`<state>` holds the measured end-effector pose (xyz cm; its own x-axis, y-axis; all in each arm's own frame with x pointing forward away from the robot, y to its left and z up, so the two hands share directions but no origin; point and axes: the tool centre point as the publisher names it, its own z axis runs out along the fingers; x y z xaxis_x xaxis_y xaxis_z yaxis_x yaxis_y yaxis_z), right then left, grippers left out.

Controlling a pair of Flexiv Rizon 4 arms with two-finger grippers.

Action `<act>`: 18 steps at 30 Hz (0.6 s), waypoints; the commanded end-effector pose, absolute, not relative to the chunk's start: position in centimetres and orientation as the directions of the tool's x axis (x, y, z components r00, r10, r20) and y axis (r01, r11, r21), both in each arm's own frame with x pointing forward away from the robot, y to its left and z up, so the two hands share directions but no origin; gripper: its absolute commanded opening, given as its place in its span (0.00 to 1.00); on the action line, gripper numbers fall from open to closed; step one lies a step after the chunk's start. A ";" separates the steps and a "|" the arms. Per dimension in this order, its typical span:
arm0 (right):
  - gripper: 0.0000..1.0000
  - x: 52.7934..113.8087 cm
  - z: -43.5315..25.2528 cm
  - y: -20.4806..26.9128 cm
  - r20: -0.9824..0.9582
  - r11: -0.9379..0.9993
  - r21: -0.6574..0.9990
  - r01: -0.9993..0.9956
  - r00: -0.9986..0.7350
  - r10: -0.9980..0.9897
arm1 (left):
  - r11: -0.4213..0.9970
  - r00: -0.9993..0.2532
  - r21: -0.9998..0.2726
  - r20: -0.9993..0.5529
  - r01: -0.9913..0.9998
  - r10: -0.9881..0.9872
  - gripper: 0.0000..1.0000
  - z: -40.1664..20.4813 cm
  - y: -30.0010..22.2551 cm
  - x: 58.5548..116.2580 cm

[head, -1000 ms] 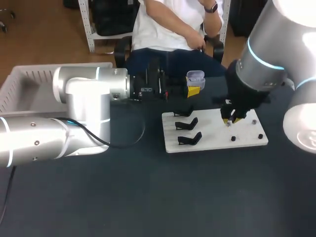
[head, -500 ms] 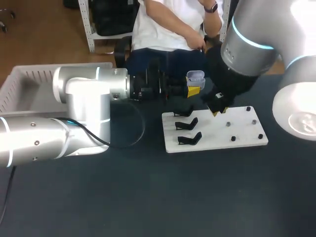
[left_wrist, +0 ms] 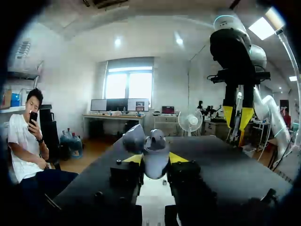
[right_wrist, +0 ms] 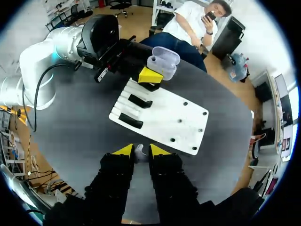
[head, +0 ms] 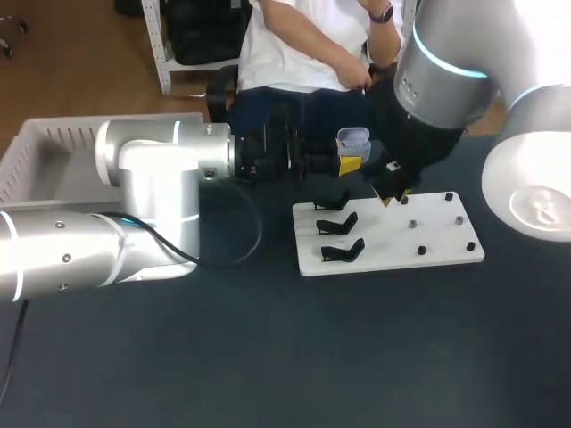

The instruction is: Pick up each earbud case from the left stands, insert the matching earbuds, close the lid, and place the case in the box.

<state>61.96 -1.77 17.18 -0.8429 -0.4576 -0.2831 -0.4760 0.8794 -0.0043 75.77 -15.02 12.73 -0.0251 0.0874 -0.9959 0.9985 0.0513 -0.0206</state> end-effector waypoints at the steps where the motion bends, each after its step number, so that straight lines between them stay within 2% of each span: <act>1: 0.00 62.1 17.5 -1.5 -0.296 0.861 -0.016 -0.508 -0.820 -0.489 | 0.057 -0.021 -0.016 -0.996 0.998 0.083 0.00 12.7 -15.0 75.6; 18: 0.00 67.4 19.7 1.3 -0.278 0.781 -0.046 -0.623 -0.743 -0.609 | 0.057 -0.021 -0.016 -0.996 0.998 0.083 0.00 12.7 -15.0 75.6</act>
